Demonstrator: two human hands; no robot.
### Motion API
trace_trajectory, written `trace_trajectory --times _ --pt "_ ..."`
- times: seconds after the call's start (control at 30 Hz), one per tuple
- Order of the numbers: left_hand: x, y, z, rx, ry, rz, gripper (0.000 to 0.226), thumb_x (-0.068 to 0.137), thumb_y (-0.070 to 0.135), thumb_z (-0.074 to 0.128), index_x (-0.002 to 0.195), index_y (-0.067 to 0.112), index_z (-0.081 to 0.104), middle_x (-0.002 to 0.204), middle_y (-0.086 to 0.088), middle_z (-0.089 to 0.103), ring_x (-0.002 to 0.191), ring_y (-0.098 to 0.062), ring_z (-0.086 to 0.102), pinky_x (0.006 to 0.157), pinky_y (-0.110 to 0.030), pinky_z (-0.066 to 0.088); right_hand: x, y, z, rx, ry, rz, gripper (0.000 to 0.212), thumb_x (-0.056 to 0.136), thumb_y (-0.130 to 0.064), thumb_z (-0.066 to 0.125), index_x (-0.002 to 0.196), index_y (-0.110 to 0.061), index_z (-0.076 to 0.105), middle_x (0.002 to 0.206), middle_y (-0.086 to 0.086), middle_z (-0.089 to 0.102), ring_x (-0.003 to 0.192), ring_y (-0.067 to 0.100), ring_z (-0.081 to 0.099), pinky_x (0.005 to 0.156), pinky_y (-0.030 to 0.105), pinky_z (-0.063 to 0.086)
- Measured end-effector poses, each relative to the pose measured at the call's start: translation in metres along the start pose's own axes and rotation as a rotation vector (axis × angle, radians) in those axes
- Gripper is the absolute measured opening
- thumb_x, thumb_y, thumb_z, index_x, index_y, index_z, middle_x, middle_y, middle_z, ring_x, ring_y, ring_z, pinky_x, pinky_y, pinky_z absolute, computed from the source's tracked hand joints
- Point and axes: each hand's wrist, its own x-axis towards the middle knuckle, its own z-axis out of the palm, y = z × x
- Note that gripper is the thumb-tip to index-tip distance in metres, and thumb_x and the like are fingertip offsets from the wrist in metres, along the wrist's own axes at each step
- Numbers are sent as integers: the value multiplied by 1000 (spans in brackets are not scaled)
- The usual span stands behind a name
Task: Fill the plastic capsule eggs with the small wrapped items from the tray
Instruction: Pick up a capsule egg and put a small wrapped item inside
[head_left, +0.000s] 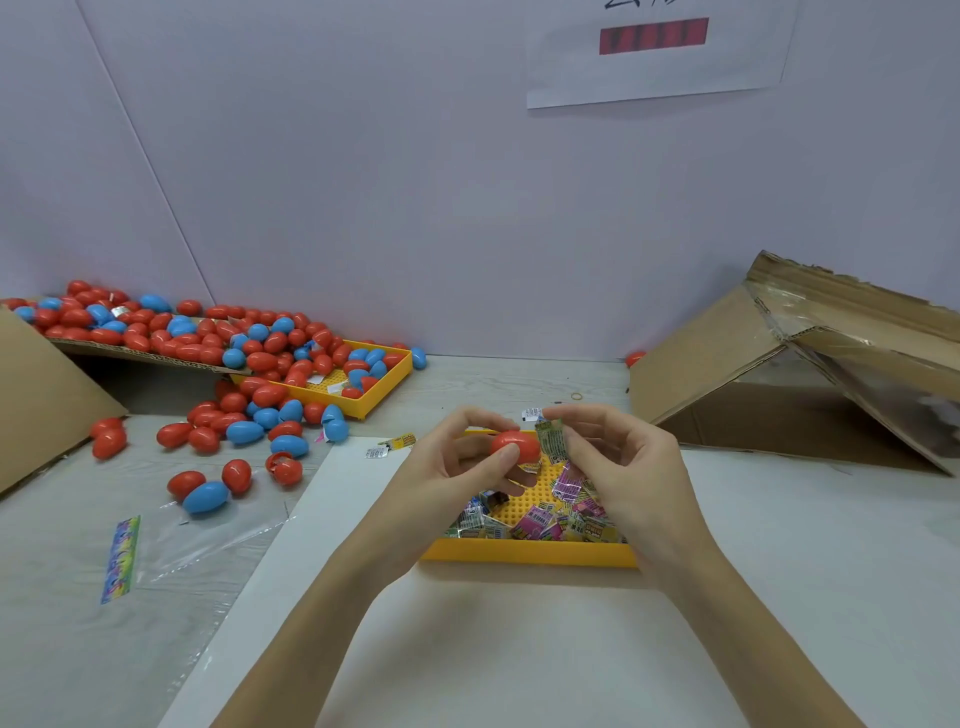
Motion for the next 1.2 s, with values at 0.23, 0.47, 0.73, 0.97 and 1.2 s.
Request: trace_trajectory --times 0.23,0.47,0.73,0.97,1.2 --pt "1 -6 1 133 20 5 27 92 25 72 118 31 71 110 4 75 104 -14 72 85 -24 58 0 3 3 11 -6 73 16 94 -6 69 98 -20 78 88 -3 79 80 11 73 68 23 59" --pt "1 -6 -1 220 25 32 28 97 23 67 122 36 70 119 11 71 113 -13 66 93 -32 59 2 7 0 82 -16 227 8 94 -18 71 98 -20 78 89 4 79 81 17 71 66 28 57" --pt "1 -5 -2 167 16 9 28 99 25 63 124 34 70 123 6 70 115 -18 67 95 -43 59 1 8 2 58 -45 227 12 95 -15 70 91 -21 79 82 4 77 70 7 69 58 18 53" --pt "1 -6 -3 176 15 21 26 99 29 63 122 36 71 120 10 71 109 -13 68 90 -28 59 2 10 2 34 -16 203 13 96 -14 68 91 -21 77 77 3 76 65 8 67 57 18 52" --pt "1 -7 -2 161 15 19 25 99 30 63 120 40 72 118 11 71 104 -11 69 91 -26 58 2 12 4 90 -32 245 12 97 -10 67 93 -17 75 63 1 70 57 9 64 53 18 51"
